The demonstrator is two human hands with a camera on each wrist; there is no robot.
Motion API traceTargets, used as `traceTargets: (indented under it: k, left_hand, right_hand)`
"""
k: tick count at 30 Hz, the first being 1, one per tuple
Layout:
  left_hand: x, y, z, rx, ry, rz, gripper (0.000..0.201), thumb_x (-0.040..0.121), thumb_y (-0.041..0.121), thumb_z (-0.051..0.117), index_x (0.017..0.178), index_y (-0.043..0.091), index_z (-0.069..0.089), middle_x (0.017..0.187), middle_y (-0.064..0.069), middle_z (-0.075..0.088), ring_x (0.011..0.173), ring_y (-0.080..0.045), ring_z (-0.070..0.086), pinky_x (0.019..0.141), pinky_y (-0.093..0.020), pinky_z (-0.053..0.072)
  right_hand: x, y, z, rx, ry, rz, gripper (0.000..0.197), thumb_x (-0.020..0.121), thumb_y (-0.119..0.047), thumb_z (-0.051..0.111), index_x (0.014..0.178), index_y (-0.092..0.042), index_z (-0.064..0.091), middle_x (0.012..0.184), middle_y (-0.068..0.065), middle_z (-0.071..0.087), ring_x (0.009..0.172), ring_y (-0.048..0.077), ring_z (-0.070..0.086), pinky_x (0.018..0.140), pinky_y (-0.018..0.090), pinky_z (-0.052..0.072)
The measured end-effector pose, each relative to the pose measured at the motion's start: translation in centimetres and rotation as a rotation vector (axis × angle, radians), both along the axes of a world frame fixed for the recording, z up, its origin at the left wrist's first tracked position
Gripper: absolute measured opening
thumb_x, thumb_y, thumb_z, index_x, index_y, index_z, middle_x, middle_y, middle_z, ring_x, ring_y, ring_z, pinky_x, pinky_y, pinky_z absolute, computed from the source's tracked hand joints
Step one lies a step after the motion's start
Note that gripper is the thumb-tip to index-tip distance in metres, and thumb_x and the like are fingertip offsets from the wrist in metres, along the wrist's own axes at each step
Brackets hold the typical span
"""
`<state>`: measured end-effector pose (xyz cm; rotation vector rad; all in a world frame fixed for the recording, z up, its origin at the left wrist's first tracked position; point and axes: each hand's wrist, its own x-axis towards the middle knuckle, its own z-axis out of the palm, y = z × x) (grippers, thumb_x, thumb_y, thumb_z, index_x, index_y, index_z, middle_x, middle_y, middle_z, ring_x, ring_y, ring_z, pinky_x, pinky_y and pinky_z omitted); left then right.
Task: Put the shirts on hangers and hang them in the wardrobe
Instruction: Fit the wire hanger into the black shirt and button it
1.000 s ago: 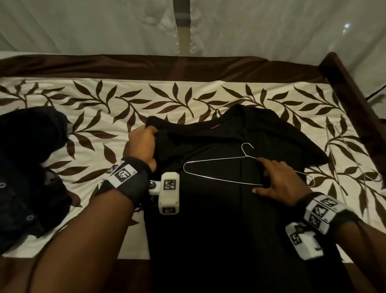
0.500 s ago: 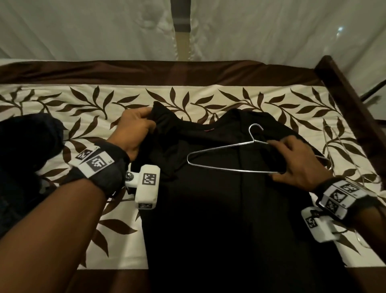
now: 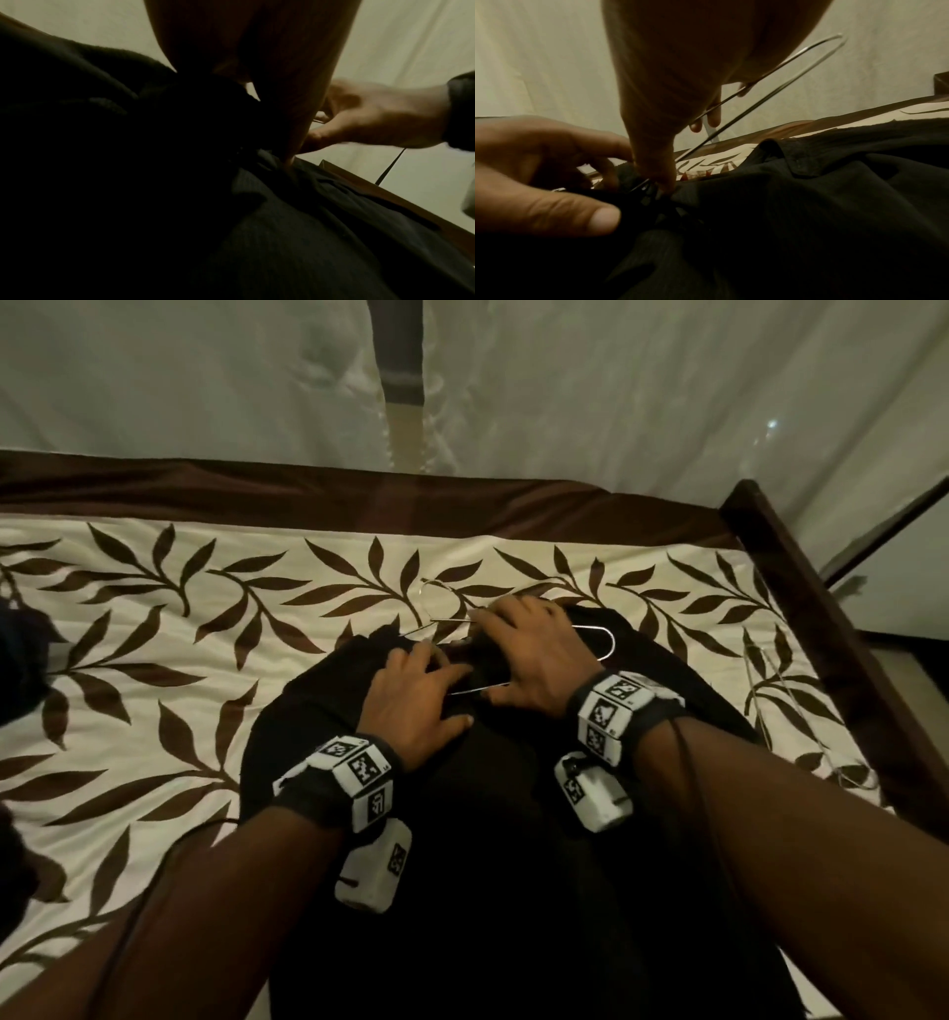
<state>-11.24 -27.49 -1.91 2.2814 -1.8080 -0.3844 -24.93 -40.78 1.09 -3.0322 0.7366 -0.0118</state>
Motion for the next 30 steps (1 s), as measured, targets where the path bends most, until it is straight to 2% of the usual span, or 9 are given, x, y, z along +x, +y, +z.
traceTargets:
  k: [4, 6, 9, 11, 14, 16, 20, 24, 30]
  left_hand:
    - [0.9, -0.5, -1.2, 0.07, 0.03, -0.074, 0.03, 0.099, 0.042, 0.05, 0.126, 0.04, 0.063, 0.114, 0.002, 0.066, 0.108, -0.02, 0.051, 0.092, -0.04, 0.044]
    - [1.1, -0.2, -1.9, 0.083, 0.049, -0.063, 0.029, 0.1, 0.041, 0.05, 0.124, 0.038, 0.066, 0.113, 0.004, 0.065, 0.106, -0.018, 0.051, 0.09, -0.039, 0.045]
    - [1.5, 0.3, -2.8, 0.055, 0.083, -0.019, 0.027, 0.099, 0.039, 0.052, 0.121, 0.034, 0.069, 0.11, 0.003, 0.062, 0.103, -0.018, 0.05, 0.088, -0.038, 0.045]
    - [1.8, 0.4, -3.2, 0.03, 0.123, 0.029, 0.026, 0.098, 0.04, 0.054, 0.117, 0.033, 0.071, 0.105, 0.003, 0.061, 0.099, -0.019, 0.049, 0.087, -0.039, 0.045]
    - [2.1, 0.8, -3.4, 0.007, 0.223, 0.103, 0.023, 0.096, 0.039, 0.059, 0.111, 0.031, 0.075, 0.102, 0.004, 0.064, 0.098, -0.018, 0.049, 0.086, -0.037, 0.044]
    - [2.1, 1.0, -3.6, -0.012, 0.243, 0.118, 0.022, 0.096, 0.039, 0.059, 0.108, 0.029, 0.075, 0.096, 0.006, 0.061, 0.097, -0.017, 0.049, 0.086, -0.036, 0.043]
    - [2.1, 1.1, -3.7, -0.017, 0.243, 0.14, 0.023, 0.097, 0.04, 0.057, 0.109, 0.029, 0.075, 0.088, 0.013, 0.052, 0.096, -0.014, 0.046, 0.086, -0.035, 0.043]
    - [1.8, 1.1, -3.5, -0.02, 0.259, 0.195, 0.022, 0.096, 0.04, 0.059, 0.109, 0.03, 0.074, 0.093, 0.013, 0.059, 0.1, -0.014, 0.047, 0.087, -0.033, 0.042]
    - [1.5, 1.3, -3.1, -0.015, 0.271, 0.278, 0.021, 0.095, 0.039, 0.061, 0.108, 0.029, 0.074, 0.1, 0.007, 0.065, 0.108, -0.019, 0.054, 0.093, -0.038, 0.047]
  right_hand:
    - [-0.5, -0.2, -0.1, 0.195, 0.042, -0.008, 0.091, 0.077, -0.055, 0.075, 0.152, -0.026, 0.031, 0.145, 0.005, 0.039, 0.13, 0.022, 0.037, 0.103, 0.039, 0.042]
    - [-1.3, -1.5, -0.2, 0.327, -0.011, -0.102, 0.068, 0.087, -0.053, 0.067, 0.145, -0.028, 0.043, 0.141, 0.001, 0.045, 0.129, 0.018, 0.041, 0.102, 0.038, 0.044]
    - [-2.3, -4.6, -0.6, 0.301, -0.146, -0.38, 0.039, 0.095, -0.035, 0.061, 0.13, -0.018, 0.061, 0.128, 0.005, 0.062, 0.117, 0.021, 0.057, 0.1, 0.037, 0.048]
    - [-2.3, -6.0, -1.3, 0.309, -0.119, -0.55, 0.04, 0.094, -0.034, 0.064, 0.129, -0.013, 0.062, 0.124, 0.009, 0.065, 0.114, 0.026, 0.061, 0.097, 0.035, 0.048]
    - [-1.1, -6.6, -2.7, 0.429, -0.046, -0.694, 0.062, 0.087, -0.049, 0.069, 0.134, -0.012, 0.053, 0.129, 0.011, 0.061, 0.118, 0.03, 0.058, 0.097, 0.038, 0.049]
    - [-0.3, -7.1, -3.7, 0.405, -0.012, -0.751, 0.067, 0.084, -0.045, 0.074, 0.136, -0.013, 0.047, 0.133, 0.013, 0.057, 0.12, 0.035, 0.056, 0.099, 0.043, 0.049]
    - [-0.4, -8.1, -4.0, 0.324, 0.034, -0.745, 0.04, 0.088, -0.028, 0.069, 0.124, -0.014, 0.059, 0.122, 0.013, 0.063, 0.111, 0.033, 0.061, 0.094, 0.044, 0.053]
    - [-1.9, -8.5, -4.0, 0.325, 0.115, -0.721, 0.038, 0.087, -0.039, 0.071, 0.109, -0.011, 0.061, 0.108, 0.007, 0.062, 0.1, 0.028, 0.061, 0.082, 0.036, 0.052]
    - [-3.8, -8.4, -2.5, 0.308, -0.001, -0.671, 0.024, 0.094, -0.022, 0.063, 0.117, -0.015, 0.066, 0.109, 0.007, 0.066, 0.103, 0.026, 0.063, 0.092, 0.041, 0.054]
